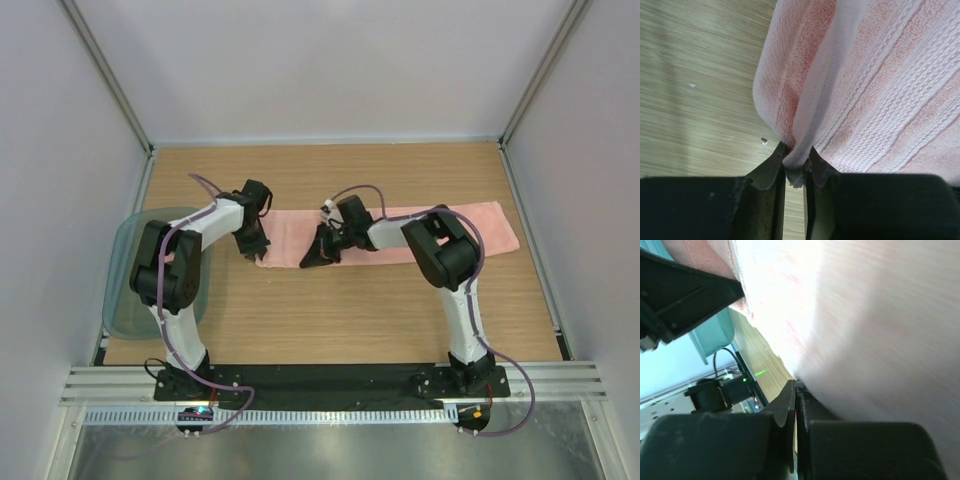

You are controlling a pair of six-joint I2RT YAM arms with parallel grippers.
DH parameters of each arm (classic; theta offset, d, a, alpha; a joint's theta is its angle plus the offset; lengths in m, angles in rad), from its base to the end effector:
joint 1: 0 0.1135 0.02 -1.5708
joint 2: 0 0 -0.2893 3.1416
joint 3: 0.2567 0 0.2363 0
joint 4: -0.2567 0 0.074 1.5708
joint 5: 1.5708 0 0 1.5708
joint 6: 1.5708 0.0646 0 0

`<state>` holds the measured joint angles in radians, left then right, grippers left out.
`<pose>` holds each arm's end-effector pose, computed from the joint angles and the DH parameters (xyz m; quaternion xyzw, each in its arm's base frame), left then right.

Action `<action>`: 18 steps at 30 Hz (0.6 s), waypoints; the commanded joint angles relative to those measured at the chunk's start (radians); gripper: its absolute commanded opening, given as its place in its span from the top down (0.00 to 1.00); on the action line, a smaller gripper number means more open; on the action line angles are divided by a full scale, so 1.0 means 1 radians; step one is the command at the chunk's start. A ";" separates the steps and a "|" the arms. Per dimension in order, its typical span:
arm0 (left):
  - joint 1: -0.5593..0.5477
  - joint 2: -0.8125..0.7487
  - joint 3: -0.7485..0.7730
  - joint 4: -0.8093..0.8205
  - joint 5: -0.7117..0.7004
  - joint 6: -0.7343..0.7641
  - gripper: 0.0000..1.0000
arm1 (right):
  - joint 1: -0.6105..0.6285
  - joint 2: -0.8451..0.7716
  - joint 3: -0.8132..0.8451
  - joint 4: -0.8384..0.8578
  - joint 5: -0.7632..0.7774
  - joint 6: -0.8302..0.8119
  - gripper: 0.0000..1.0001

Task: Roll the towels
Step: Fold the towel

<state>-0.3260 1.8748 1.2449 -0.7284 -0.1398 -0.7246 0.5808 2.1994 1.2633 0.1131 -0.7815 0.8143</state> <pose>0.3399 -0.1054 0.1685 -0.2036 0.9708 0.0070 0.1264 0.3558 0.2879 0.1111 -0.0379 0.8711 0.4887 0.0311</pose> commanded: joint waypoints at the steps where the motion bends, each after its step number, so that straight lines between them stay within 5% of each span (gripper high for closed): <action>1: 0.010 0.020 -0.001 -0.014 -0.093 0.025 1.00 | -0.135 -0.064 -0.132 -0.033 0.038 -0.044 0.99; 5: 0.010 0.027 0.008 -0.019 -0.095 0.024 1.00 | -0.247 -0.148 -0.224 -0.009 -0.016 -0.041 0.99; 12: 0.015 0.023 0.019 -0.034 -0.109 0.028 1.00 | -0.468 -0.337 -0.346 -0.289 0.016 -0.187 0.99; 18: 0.016 0.026 0.031 -0.040 -0.106 0.028 1.00 | -0.643 -0.599 -0.407 -0.551 0.337 -0.244 0.99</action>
<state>-0.3248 1.8812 1.2564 -0.7414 -0.1829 -0.7197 0.0128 1.7557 0.8635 -0.2447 -0.6533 0.6277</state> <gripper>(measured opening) 0.151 0.032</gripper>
